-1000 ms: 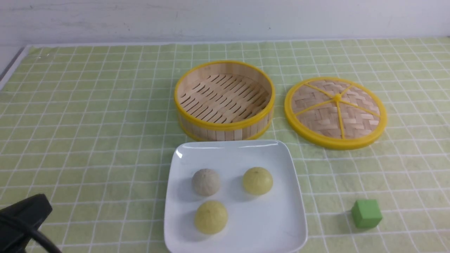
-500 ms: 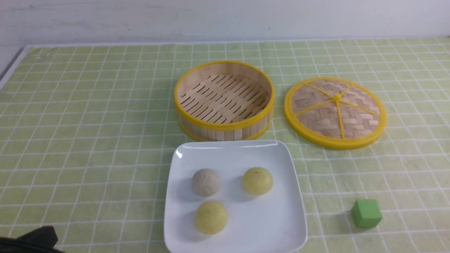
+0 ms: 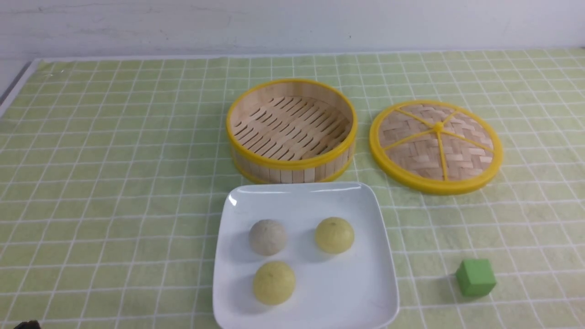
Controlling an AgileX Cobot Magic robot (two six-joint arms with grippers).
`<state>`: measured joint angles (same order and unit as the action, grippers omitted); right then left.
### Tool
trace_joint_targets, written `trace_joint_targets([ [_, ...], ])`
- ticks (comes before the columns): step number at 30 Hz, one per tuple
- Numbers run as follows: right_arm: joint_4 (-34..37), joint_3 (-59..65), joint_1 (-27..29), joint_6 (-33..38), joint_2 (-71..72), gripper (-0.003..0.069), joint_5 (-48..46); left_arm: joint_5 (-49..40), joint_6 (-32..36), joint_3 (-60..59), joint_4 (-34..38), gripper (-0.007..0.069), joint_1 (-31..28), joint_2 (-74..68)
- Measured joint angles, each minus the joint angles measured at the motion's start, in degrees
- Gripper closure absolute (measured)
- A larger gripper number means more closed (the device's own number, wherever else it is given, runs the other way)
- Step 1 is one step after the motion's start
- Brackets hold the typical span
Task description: Put the steamed buns into the plate on the green tablecloth.
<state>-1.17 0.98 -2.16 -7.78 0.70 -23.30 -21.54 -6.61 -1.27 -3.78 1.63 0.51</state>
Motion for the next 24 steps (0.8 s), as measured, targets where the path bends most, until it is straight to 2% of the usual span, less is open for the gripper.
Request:
trace_joint_targets([
  [24,0.00,0.00,0.00,0.00,0.00,0.0550,0.07,-0.05,-0.40,0.00,-0.29,0.0552,-0.06,0.11],
])
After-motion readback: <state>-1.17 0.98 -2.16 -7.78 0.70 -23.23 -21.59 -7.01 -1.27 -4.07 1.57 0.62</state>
